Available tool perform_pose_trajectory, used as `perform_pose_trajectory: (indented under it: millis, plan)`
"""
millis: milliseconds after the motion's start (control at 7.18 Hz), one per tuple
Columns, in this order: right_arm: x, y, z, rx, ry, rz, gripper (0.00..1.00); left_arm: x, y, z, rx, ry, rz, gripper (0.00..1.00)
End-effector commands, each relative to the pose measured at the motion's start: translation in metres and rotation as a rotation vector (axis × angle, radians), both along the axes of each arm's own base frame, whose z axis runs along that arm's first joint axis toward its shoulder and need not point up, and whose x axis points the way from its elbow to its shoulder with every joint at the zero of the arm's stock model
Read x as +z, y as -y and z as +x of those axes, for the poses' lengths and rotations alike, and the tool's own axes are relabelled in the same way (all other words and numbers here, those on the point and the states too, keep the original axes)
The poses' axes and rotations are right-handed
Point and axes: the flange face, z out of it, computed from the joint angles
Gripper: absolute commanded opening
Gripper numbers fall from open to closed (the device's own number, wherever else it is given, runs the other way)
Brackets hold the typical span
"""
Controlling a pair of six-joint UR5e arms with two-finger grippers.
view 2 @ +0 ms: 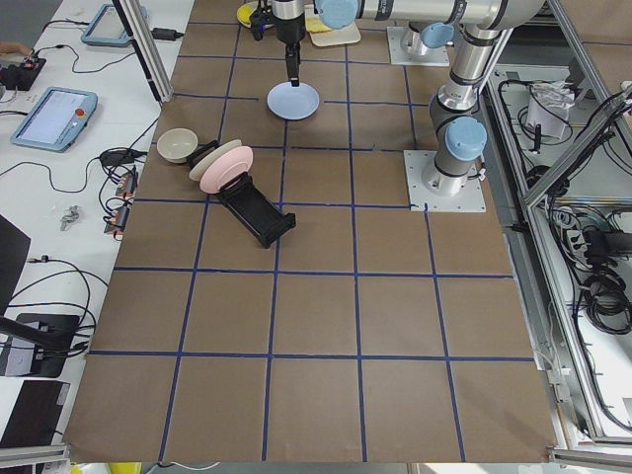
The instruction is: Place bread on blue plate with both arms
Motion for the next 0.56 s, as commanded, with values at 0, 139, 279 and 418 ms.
perform_pose_trajectory:
  millis: [0, 139, 279, 418]
  plan:
    - [-0.048, -0.001, -0.058, 0.124, -0.012, -0.007, 1.00, -0.003, 0.002, 0.000, -0.001, 0.006, 0.008, 1.00]
    - [-0.079, -0.005, -0.116, 0.071, -0.009, -0.011, 1.00, -0.003, 0.003, 0.000, -0.001, 0.005, 0.007, 1.00]
    - [-0.109, -0.016, -0.162, 0.116, 0.011, 0.012, 1.00, -0.001, 0.002, 0.001, 0.001, 0.005, 0.003, 1.00]
    - [-0.125, -0.019, -0.200, 0.133, -0.009, -0.036, 1.00, -0.001, 0.004, 0.000, 0.001, -0.004, -0.002, 1.00]
